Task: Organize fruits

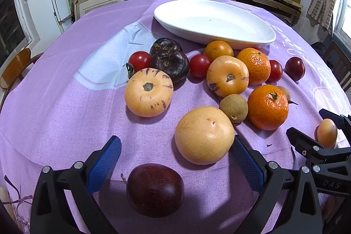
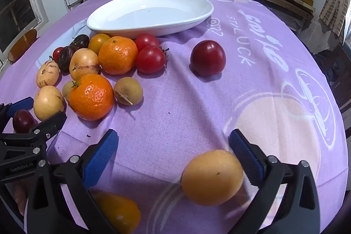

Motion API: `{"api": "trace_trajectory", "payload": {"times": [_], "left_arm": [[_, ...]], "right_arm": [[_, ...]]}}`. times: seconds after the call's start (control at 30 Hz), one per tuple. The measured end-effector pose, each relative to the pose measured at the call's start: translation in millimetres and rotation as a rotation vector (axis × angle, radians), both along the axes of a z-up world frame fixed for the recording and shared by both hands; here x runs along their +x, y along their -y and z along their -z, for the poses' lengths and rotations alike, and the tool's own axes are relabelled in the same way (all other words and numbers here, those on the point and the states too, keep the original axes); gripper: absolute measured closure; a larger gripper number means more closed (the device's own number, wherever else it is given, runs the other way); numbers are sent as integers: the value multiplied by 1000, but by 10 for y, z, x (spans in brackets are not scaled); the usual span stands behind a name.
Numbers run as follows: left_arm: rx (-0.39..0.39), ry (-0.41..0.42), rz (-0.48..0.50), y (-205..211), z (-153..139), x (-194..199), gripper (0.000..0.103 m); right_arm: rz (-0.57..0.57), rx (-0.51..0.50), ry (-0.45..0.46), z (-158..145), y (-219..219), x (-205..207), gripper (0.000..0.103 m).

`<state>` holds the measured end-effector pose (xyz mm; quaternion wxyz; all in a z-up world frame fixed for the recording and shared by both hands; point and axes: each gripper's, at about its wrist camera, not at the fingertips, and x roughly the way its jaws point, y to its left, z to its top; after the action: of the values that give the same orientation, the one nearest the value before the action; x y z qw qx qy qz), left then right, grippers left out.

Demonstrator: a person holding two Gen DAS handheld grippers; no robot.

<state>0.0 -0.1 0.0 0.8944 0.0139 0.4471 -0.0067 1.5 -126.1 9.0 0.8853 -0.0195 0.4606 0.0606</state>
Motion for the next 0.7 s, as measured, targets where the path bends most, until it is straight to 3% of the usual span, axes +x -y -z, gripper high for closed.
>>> {"api": "trace_trajectory", "payload": {"times": [0.7], "left_arm": [[0, -1, 10, 7, 13, -24, 3]], "right_arm": [[-21, 1, 10, 14, -8, -5, 4]]}}
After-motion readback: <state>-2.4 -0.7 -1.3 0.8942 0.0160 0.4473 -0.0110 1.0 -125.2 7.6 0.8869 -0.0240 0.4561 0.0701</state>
